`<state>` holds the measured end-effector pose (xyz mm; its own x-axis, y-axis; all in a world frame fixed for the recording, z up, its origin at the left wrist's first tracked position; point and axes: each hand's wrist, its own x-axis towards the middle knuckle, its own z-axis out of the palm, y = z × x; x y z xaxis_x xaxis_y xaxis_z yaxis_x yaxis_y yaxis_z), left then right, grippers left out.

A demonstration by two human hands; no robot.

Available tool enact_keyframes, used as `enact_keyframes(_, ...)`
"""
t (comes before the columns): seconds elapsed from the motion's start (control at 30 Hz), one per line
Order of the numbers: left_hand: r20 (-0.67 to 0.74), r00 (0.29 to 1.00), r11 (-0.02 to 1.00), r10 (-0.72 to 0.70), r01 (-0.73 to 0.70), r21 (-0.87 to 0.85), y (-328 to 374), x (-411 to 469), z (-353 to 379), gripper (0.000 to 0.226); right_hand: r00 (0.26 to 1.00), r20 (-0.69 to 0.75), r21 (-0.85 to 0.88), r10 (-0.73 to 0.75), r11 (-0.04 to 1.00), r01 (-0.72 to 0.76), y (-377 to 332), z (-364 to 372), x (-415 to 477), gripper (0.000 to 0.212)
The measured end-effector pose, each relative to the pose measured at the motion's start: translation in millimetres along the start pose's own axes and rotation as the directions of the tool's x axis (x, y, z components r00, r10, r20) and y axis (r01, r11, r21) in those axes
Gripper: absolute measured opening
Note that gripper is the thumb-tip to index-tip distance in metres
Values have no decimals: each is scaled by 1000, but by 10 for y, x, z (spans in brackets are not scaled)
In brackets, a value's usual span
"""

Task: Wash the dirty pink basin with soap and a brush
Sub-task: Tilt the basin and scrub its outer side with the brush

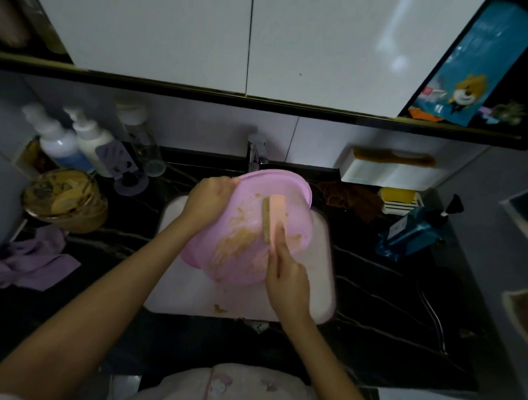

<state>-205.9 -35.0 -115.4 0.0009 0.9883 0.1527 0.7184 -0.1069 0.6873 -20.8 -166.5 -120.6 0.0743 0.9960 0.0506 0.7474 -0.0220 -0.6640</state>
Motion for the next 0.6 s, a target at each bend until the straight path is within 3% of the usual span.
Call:
enact_keyframes(0.03,5,1000,1000,11,-11,-2,-8,-1,3,49,999,-38,-47,20,999,-21,109,-10,66,52)
enact_keyframes(0.1,13,1000,1000,24,-24,0,19,-3,-9,46,966,-63,40,252,968,-249,313,-130,399,50)
enact_keyframes(0.17,5,1000,1000,23,-23,4,34,7,2,50,925,-1,62,381,923,-380,377,-243,548,48)
enact_keyframes(0.33,6,1000,1000,9,-9,-21,-58,-44,-33,53,979,185,-41,85,996,-78,234,-460,296,47)
enact_keyframes(0.37,11,1000,999,15,-15,-32,-25,-78,-24,49,971,215,-105,100,991,-79,290,-528,378,46)
enact_keyframes(0.47,12,1000,999,18,-18,-32,74,-114,20,46,938,183,-146,293,952,-269,364,-677,701,44)
enact_keyframes(0.5,6,1000,1000,14,-13,-27,94,-109,20,47,944,180,-158,277,955,-250,291,-661,702,45)
enact_keyframes(0.6,2,1000,999,-11,11,-32,48,-114,-9,48,967,255,-212,19,977,37,-11,-523,447,49)
